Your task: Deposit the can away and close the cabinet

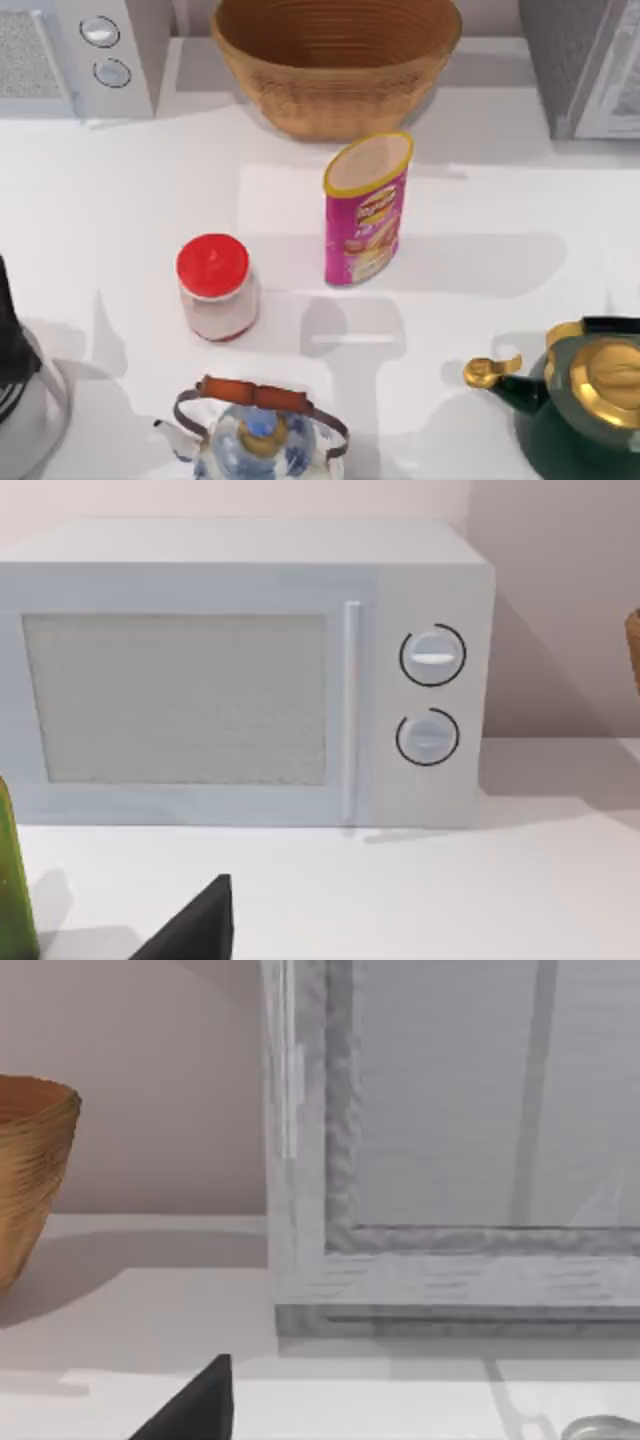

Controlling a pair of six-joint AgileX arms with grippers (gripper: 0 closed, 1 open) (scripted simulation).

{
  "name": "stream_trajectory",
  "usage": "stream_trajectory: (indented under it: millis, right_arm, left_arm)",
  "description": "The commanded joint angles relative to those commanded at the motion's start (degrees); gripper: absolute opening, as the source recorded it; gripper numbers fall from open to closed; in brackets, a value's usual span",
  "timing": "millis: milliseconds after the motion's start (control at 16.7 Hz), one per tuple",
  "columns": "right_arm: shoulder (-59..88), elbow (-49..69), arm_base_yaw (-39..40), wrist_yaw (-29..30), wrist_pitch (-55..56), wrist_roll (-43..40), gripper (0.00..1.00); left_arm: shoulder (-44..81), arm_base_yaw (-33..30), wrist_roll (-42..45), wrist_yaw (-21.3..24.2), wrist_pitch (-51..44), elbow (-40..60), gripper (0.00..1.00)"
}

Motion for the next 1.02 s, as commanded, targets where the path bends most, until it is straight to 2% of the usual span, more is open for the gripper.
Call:
stream_trajectory:
  millis: [240,480,1020]
  right_arm:
    - [1.89,1.73,-0.79,-0.23,-0.34,-0.44,1.0]
    - [12.44,10.88,-4.25,-1.76,-2.13,-2.23,1.0]
    - [61.13,35.24,-12.79,-7.87,-6.78,-7.26,1.0]
  left_arm:
    - [0.0,0.0,0.0,0.0,0.0,0.0,1.0]
    - [0.0,0.0,0.0,0.0,0.0,0.0,1.0]
    - [0.0,0.0,0.0,0.0,0.0,0.0,1.0]
